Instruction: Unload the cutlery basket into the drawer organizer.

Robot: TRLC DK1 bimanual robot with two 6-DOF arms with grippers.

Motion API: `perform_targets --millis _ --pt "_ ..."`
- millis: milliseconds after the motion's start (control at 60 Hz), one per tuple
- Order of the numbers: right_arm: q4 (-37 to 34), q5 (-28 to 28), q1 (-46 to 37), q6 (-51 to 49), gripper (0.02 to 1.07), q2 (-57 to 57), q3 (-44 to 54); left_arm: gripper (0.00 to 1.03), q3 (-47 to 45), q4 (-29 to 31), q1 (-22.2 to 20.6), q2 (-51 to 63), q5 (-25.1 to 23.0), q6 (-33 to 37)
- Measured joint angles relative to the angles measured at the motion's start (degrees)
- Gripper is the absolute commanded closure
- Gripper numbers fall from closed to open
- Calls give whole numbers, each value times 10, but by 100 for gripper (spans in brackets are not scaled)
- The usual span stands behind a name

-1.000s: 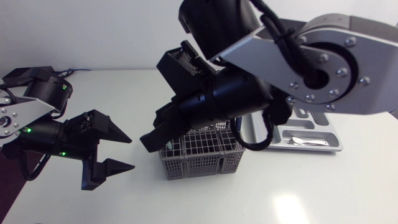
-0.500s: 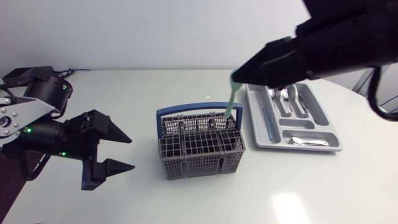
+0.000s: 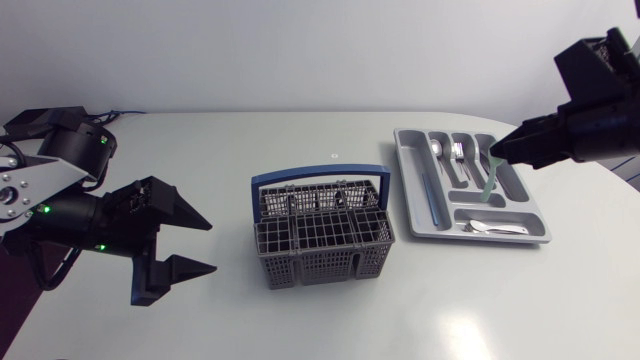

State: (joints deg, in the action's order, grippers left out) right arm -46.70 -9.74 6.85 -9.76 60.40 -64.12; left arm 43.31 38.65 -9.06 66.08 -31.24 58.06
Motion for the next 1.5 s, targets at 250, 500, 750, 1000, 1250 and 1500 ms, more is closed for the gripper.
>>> perform_targets --millis 250,500,750,1000,1250,1500 --pt "125 62 -68 -36 98 73 91 5 0 2 13 0 0 0" --pt "247 140 -82 -55 98 154 139 5 0 4 24 0 0 3" --pt "324 171 -115 -70 97 253 151 5 0 5 34 0 0 5" --pt "353 189 -119 -75 40 294 159 5 0 9 34 0 0 5" --pt "362 205 -87 -83 26 236 194 5 0 7 34 0 0 2" --pt "336 181 31 -82 79 91 207 31 -1 -56 24 7 0 -44"
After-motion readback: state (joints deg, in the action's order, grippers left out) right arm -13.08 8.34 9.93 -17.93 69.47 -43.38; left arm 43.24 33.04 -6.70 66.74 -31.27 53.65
